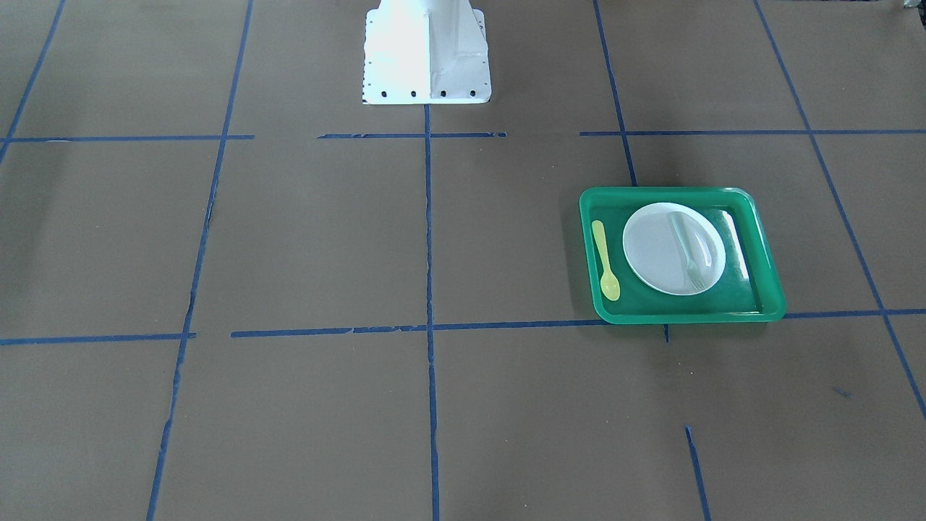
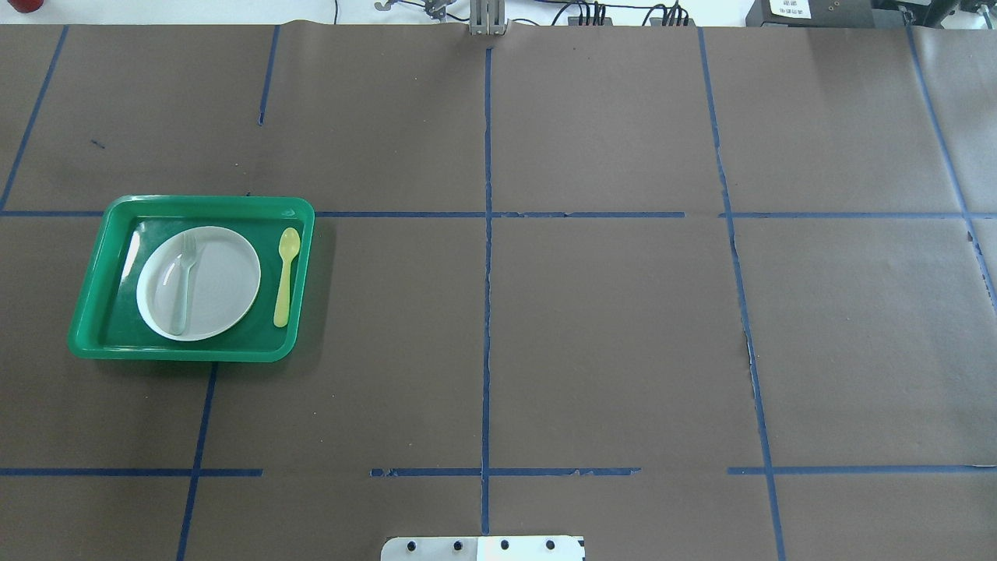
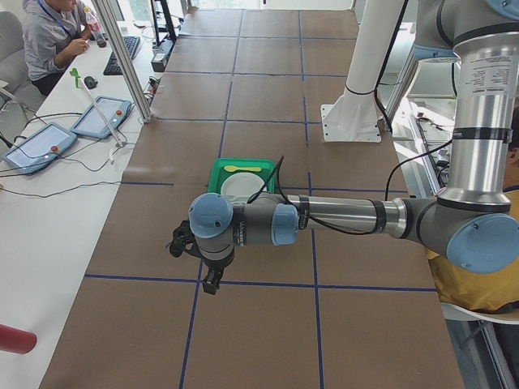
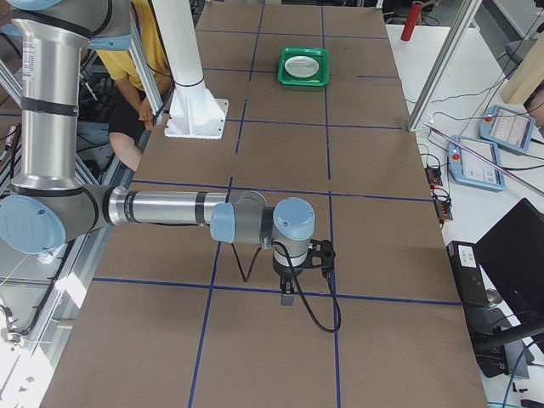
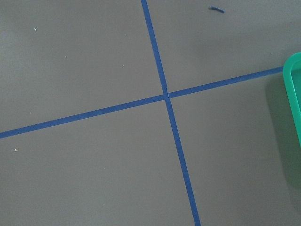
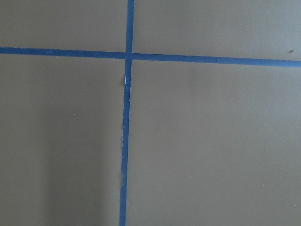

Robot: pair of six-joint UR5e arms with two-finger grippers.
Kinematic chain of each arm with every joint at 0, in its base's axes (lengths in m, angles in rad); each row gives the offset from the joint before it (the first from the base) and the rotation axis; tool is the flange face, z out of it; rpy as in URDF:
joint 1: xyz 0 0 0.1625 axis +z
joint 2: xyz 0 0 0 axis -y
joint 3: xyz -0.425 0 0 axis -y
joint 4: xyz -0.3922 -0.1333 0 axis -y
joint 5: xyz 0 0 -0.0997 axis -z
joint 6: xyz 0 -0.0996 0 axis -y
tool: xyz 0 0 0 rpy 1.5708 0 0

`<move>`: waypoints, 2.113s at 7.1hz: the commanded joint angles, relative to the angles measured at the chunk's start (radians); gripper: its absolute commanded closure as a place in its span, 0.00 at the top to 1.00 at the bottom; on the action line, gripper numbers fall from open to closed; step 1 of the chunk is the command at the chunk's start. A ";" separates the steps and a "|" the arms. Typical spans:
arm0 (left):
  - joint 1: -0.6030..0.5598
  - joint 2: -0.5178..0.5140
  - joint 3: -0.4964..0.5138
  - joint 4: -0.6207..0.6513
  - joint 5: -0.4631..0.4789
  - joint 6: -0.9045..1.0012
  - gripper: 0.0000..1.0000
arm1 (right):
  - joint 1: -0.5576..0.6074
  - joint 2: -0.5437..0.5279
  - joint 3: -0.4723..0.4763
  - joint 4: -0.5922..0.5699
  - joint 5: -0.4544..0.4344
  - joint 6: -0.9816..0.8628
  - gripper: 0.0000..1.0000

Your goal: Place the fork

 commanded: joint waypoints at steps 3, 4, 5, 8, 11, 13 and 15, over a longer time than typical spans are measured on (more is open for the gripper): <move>0.006 -0.002 0.021 0.052 0.005 -0.004 1.00 | 0.000 0.000 0.000 0.000 0.000 0.001 1.00; 0.006 0.008 0.052 0.041 -0.003 -0.001 1.00 | 0.000 0.000 0.000 0.000 0.000 0.001 1.00; 0.011 0.009 0.052 0.021 0.008 -0.002 1.00 | 0.000 0.000 0.000 0.000 0.000 -0.001 1.00; 0.284 -0.010 -0.072 -0.173 0.006 -0.442 1.00 | 0.000 0.000 0.000 0.000 0.000 0.001 1.00; 0.598 -0.126 -0.068 -0.320 0.110 -0.937 0.98 | 0.000 0.000 0.000 0.000 0.000 -0.001 1.00; 0.716 -0.155 -0.059 -0.358 0.133 -1.033 0.94 | 0.000 0.000 0.000 0.000 0.000 0.001 1.00; 0.790 -0.199 -0.017 -0.363 0.239 -1.107 0.88 | 0.000 0.000 0.000 0.000 0.000 -0.001 1.00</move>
